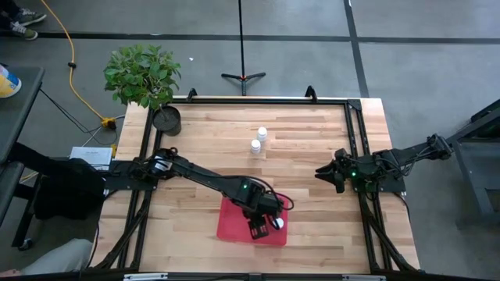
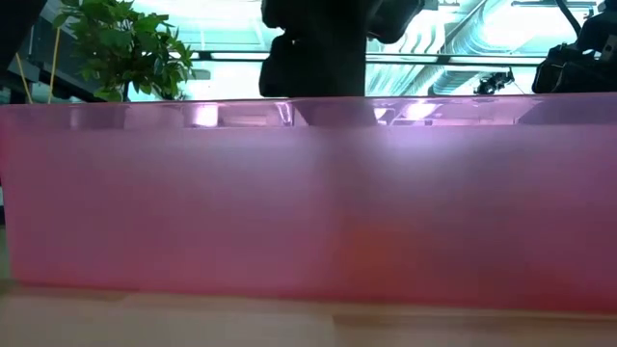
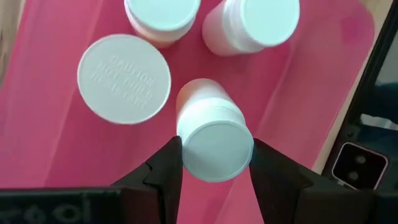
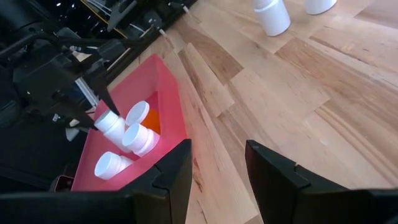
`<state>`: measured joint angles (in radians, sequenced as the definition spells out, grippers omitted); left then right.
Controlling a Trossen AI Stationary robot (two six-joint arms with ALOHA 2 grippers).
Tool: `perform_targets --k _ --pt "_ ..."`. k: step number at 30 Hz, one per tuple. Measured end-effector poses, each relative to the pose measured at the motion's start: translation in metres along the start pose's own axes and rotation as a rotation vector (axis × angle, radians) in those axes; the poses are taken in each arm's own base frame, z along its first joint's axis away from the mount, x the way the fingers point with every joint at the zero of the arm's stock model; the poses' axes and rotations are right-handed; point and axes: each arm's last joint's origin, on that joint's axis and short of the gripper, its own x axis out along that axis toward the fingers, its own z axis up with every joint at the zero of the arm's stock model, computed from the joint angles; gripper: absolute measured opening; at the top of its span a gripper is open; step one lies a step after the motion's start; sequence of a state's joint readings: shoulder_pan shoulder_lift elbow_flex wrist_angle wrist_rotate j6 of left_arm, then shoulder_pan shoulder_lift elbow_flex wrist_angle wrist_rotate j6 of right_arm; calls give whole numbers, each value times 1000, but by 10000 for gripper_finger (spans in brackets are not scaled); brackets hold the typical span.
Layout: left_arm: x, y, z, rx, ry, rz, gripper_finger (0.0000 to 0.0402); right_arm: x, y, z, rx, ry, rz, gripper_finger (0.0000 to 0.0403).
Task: Pick and place pill bottles into a basket
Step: Put the white pill bottle into the red bin
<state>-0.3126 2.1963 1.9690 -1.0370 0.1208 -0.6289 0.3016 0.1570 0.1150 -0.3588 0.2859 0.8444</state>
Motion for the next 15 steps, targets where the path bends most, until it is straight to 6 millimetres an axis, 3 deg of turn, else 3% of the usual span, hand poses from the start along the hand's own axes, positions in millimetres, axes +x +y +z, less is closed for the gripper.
perform_targets --k 15 --pt "0 0 -1 3 11 6 190 0 0 0 -1 2 -1 140"
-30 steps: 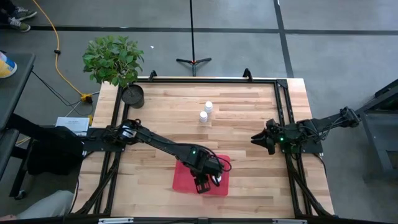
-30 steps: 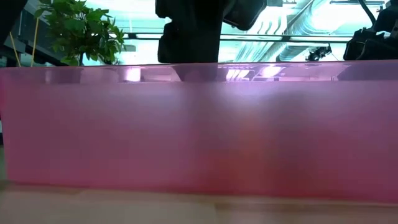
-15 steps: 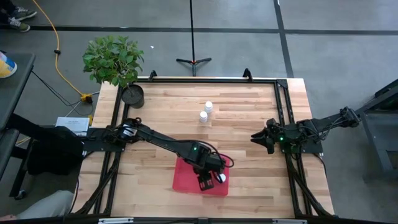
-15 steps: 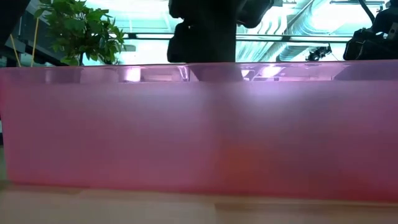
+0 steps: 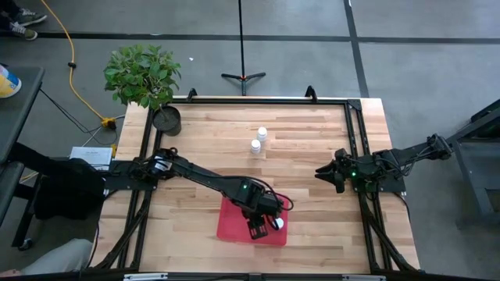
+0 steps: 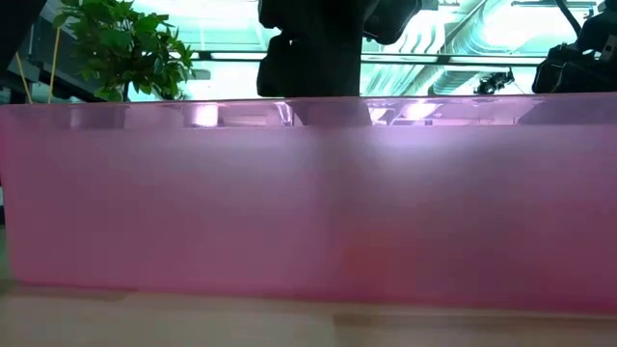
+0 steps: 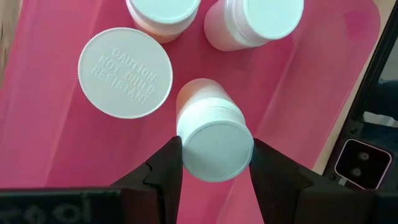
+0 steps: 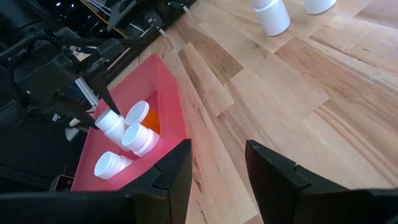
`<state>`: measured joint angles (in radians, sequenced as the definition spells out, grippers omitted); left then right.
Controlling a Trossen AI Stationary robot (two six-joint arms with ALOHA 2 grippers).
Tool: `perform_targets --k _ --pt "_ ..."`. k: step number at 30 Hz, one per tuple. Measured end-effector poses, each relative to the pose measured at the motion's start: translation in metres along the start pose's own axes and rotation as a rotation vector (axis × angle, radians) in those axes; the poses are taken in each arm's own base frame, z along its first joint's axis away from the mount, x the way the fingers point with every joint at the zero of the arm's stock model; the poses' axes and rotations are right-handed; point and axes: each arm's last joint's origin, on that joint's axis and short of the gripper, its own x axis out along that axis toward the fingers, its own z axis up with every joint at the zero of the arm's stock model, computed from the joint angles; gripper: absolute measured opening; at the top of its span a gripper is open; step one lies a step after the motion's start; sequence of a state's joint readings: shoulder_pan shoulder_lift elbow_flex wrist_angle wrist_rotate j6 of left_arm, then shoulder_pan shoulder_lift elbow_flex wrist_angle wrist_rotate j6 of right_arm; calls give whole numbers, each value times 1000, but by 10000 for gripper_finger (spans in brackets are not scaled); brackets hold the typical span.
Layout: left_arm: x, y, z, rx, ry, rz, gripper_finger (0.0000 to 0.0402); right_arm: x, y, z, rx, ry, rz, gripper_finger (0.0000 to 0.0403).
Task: Pick and place pill bottles into a basket
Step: Put the white pill bottle into the red bin
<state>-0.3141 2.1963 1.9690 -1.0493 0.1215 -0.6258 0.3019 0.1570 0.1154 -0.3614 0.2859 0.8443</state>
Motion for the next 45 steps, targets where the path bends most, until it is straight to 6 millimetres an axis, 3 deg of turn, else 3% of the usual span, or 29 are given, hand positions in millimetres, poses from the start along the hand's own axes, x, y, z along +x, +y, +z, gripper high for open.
perform_targets --k 11,18,29,45 --pt "1 -2 2 23 -18 -20 191 0 0 0 1 0 0 140" --pt "4 -5 7 34 -54 -63 220 0 0 0 2 0 0 140" --pt "4 -6 8 47 -71 -68 218 0 0 0 3 1 0 140" --pt "4 -5 8 76 -71 -47 277 0 0 0 -15 1 0 140"
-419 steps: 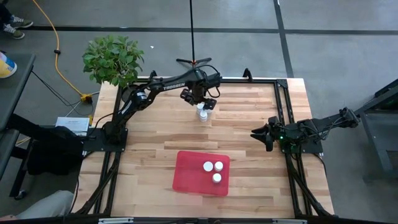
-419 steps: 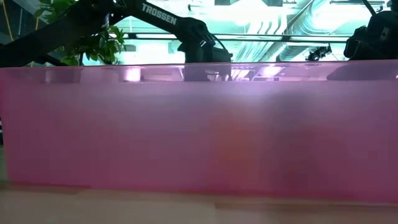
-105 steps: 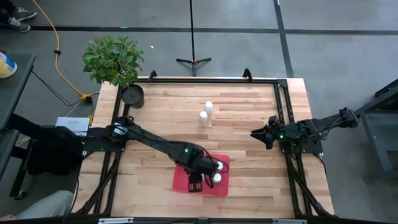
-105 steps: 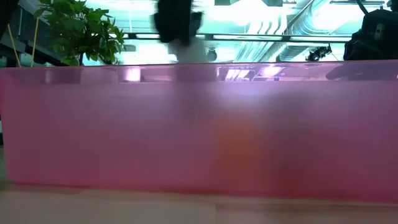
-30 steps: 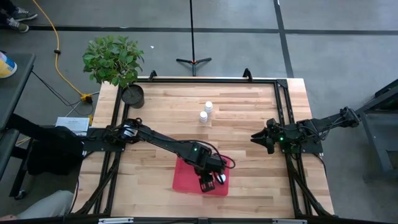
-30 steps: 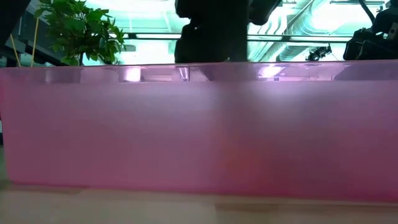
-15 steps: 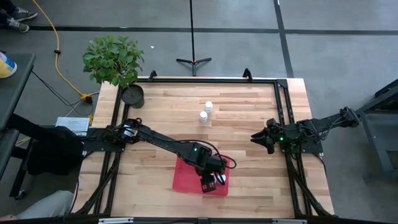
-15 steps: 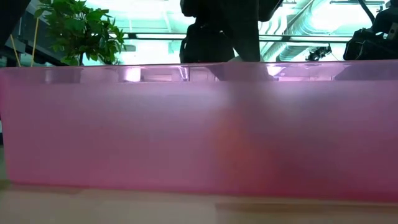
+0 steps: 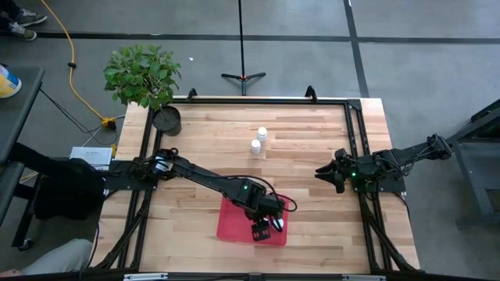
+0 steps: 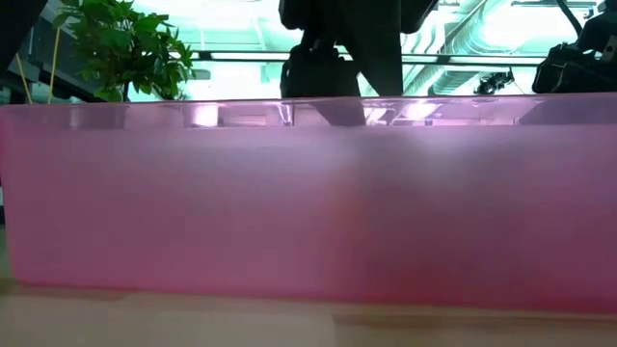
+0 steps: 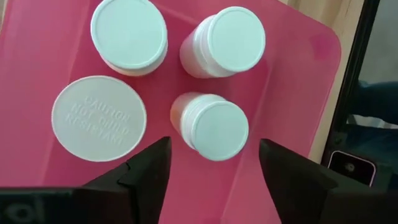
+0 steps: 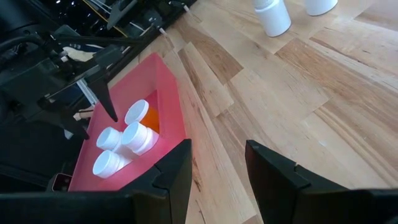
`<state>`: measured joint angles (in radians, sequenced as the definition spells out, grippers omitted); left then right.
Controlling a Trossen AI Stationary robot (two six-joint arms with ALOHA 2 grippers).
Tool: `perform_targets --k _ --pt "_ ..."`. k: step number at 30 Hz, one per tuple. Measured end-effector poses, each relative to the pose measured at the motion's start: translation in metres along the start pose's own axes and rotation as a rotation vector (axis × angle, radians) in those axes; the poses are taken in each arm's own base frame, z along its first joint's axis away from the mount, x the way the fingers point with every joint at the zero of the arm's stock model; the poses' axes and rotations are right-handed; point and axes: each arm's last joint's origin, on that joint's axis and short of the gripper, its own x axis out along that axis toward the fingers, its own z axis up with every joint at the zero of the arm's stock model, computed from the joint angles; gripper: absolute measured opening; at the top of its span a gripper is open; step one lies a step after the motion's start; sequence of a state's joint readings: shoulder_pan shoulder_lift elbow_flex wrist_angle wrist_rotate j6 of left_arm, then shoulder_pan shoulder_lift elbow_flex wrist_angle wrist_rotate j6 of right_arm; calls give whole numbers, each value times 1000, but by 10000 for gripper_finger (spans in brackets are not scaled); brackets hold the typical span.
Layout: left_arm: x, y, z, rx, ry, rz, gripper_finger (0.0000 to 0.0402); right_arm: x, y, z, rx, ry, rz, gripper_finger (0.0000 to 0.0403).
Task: Pick and place pill bottles into a basket
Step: Put the white pill bottle into the red bin
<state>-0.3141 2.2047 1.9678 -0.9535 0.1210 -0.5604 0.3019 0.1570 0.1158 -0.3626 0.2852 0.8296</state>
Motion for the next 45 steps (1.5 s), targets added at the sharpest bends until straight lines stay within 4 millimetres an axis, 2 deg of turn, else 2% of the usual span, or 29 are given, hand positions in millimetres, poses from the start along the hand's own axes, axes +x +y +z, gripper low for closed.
perform_targets --k 6,12,20,26,31,36,42,45 --pt "-5 2 -4 10 48 1 270 0 0 0 -1 1 -1 140" --pt "-36 1 -11 10 55 3 254 0 0 0 -1 2 -2 140" --pt "-97 6 -23 16 -61 140 232 0 0 0 0 2 -2 140" --pt "-142 12 -30 -2 -259 309 222 0 0 0 1 2 -2 140" --pt "-171 18 -35 -84 -436 436 221 0 0 0 0 2 -2 140" --pt "-186 25 -37 -211 -561 537 221 0 0 0 -1 2 -2 140" --pt "-194 47 -26 -300 -570 522 221 0 0 0 -1 -1 -5 140" --pt "-205 57 -19 -298 -568 508 221 0 0 0 -1 -1 -5 140"
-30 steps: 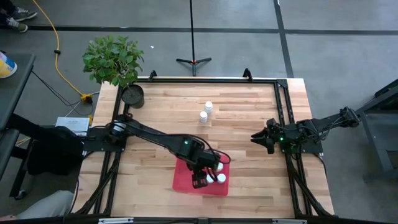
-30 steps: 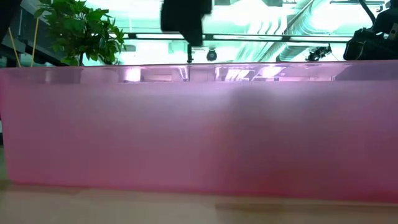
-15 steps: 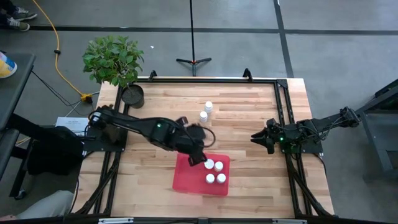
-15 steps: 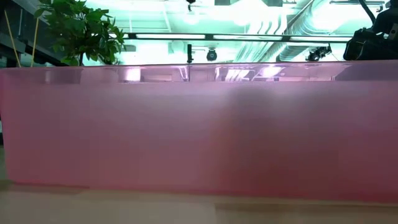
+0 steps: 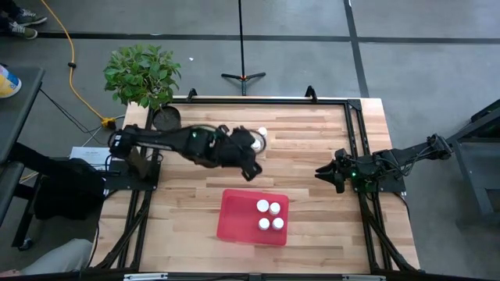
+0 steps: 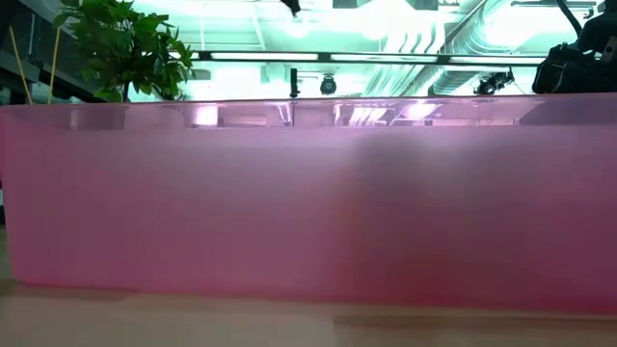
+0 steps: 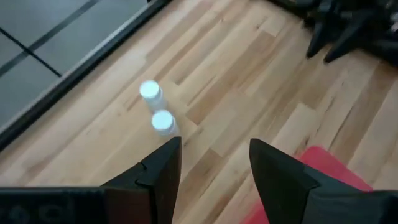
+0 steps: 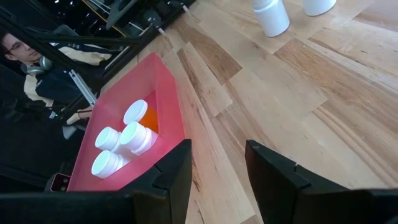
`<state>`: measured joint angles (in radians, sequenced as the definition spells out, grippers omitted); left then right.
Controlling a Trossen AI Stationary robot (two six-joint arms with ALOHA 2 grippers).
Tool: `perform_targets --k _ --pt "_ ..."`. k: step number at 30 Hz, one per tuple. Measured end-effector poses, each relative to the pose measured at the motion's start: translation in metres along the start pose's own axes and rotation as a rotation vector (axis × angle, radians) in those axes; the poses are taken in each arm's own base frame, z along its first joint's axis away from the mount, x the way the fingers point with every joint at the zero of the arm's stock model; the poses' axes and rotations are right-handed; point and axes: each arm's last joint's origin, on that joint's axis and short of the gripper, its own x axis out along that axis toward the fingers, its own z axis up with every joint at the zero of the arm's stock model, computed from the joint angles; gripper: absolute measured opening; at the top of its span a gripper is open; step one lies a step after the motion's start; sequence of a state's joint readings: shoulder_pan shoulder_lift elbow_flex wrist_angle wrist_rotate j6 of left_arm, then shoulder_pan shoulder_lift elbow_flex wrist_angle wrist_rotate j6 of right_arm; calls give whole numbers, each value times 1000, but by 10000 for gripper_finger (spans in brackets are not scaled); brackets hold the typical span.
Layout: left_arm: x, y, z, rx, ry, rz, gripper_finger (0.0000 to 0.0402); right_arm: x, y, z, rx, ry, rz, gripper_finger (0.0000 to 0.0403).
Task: Pick and place pill bottles into a basket
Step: Put the white pill bottle into the red bin
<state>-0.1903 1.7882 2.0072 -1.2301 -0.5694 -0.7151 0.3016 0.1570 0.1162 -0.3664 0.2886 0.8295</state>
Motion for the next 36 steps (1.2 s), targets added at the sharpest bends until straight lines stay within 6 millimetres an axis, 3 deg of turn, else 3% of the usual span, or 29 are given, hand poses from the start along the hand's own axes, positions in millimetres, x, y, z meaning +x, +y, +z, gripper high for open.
perform_targets --k 8,17,25,29,36 --pt "-31 37 45 -31 -132 14 221 0 0 0 1 3 2 140" --pt "-59 95 86 -142 -270 28 221 0 0 0 0 3 2 140" --pt "-43 148 101 -242 -164 -26 236 0 0 0 -2 1 -2 140" --pt "-27 167 109 -289 -96 -116 286 0 0 0 -5 -5 -9 140" --pt "-2 179 115 -324 -19 -185 380 0 -1 0 -6 -11 -15 140"
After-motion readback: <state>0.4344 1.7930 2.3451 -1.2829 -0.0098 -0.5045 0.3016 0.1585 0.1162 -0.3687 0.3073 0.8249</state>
